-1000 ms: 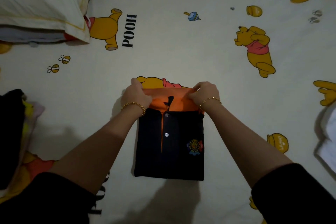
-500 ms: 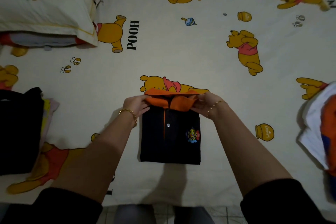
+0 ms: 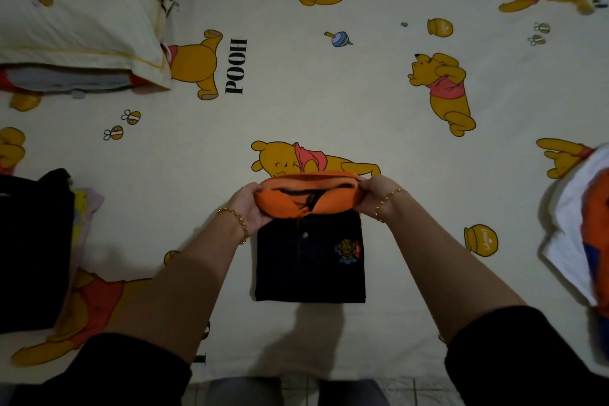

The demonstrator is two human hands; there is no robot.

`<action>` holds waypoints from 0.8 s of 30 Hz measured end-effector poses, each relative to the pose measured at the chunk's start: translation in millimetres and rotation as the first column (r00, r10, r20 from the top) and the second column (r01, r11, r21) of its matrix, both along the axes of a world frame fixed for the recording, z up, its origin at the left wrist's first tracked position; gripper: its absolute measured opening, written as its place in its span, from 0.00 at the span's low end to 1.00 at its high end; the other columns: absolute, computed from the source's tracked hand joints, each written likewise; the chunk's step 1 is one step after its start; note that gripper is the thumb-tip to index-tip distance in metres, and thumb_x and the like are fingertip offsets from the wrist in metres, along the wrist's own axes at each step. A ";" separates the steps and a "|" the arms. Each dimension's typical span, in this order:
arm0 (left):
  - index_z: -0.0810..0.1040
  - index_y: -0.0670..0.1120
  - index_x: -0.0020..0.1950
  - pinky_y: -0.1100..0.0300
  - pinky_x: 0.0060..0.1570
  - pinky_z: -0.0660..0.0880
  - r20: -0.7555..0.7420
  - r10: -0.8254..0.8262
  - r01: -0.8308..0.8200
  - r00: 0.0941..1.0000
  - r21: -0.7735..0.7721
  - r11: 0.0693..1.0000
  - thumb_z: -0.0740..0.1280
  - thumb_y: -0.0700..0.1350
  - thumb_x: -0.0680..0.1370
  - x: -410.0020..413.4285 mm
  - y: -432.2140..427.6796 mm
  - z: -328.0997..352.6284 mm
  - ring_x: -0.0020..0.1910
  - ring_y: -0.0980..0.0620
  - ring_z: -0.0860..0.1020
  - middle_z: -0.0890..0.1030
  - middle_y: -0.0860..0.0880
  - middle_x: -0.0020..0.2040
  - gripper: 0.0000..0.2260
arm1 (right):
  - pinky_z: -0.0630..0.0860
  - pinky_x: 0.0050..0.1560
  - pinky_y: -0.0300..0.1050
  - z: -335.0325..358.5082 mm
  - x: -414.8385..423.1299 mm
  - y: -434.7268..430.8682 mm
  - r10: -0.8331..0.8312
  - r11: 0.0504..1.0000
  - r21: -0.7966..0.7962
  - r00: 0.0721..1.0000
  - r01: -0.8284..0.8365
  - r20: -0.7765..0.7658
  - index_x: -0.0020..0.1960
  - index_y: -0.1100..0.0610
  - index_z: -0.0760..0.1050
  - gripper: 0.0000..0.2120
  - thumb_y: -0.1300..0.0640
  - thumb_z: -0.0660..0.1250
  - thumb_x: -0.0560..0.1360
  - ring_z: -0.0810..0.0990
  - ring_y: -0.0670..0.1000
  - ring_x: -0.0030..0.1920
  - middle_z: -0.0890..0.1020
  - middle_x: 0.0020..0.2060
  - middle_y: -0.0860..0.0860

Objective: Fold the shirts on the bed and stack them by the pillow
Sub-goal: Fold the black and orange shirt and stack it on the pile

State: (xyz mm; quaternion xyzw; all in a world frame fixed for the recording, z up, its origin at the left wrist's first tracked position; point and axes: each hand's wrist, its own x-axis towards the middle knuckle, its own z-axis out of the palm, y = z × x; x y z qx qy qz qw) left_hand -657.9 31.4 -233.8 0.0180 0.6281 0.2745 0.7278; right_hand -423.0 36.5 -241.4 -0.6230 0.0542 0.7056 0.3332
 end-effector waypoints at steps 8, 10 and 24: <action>0.70 0.44 0.62 0.43 0.51 0.76 -0.141 -0.010 0.007 0.990 -0.020 1.000 0.66 0.48 0.77 2.0 4.6 0.4 0.52 0.41 0.77 0.77 0.40 0.56 0.17 | 0.78 0.39 0.49 -8.8 -0.2 -1.3 0.131 0.991 0.001 0.972 -0.134 0.193 0.53 0.62 0.74 0.10 0.56 0.66 0.77 0.79 0.55 0.43 0.79 0.49 0.59; 0.70 0.45 0.58 0.45 0.49 0.76 -0.154 0.009 -0.015 0.988 -0.039 0.999 0.66 0.48 0.77 1.4 5.2 0.5 0.47 0.43 0.77 0.76 0.40 0.53 0.13 | 0.79 0.38 0.47 -8.0 2.3 -2.9 0.064 0.997 -0.057 0.990 -0.057 0.127 0.57 0.58 0.72 0.11 0.53 0.62 0.79 0.79 0.53 0.40 0.80 0.46 0.56; 0.69 0.43 0.69 0.48 0.53 0.75 -0.109 -0.090 0.101 0.990 0.098 0.990 0.53 0.34 0.79 6.6 -17.8 1.8 0.65 0.43 0.71 0.72 0.41 0.66 0.19 | 0.79 0.39 0.49 -3.6 -1.9 -22.5 0.349 0.936 -0.107 0.836 -0.336 0.423 0.57 0.63 0.71 0.11 0.67 0.61 0.75 0.78 0.60 0.54 0.75 0.53 0.60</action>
